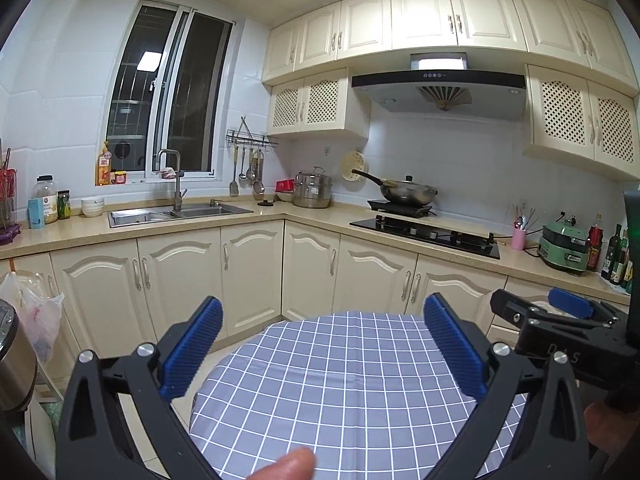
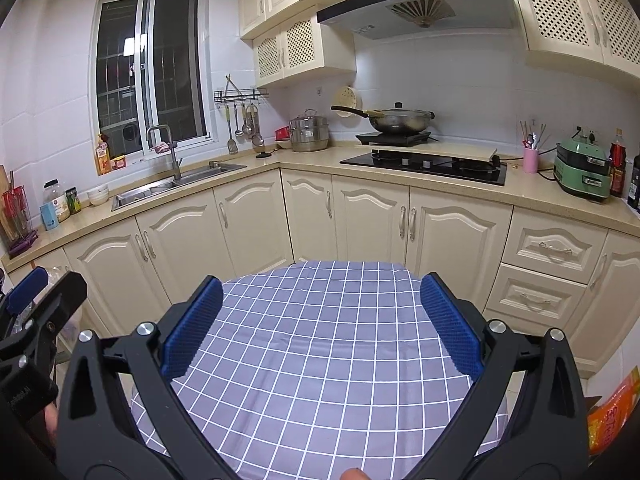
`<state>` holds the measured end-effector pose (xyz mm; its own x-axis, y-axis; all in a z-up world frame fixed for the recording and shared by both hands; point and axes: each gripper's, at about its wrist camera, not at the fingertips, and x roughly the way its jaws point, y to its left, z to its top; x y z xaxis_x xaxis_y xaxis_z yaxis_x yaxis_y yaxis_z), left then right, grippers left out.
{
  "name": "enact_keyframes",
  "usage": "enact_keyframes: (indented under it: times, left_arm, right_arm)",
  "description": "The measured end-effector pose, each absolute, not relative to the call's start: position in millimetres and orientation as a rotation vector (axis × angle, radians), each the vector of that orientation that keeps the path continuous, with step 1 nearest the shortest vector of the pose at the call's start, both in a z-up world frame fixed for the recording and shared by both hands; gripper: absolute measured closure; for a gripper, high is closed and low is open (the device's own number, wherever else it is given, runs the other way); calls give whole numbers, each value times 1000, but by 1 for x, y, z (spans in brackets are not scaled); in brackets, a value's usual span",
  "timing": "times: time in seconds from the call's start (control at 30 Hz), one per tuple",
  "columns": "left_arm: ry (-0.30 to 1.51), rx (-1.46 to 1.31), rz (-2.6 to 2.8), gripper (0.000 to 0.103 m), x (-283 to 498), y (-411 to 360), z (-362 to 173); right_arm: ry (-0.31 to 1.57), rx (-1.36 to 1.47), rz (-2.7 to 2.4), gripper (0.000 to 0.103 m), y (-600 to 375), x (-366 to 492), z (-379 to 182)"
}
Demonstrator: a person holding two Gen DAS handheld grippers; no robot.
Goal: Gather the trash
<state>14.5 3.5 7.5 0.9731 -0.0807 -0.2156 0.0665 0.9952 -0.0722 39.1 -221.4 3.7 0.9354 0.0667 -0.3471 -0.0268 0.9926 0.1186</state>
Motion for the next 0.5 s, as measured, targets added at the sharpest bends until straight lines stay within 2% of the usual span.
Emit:
enact_keyframes:
  times: [0.5]
  left_arm:
    - [199, -33, -46, 4, 13, -6, 6]
  right_arm:
    - [369, 122, 50, 6, -222, 40, 1]
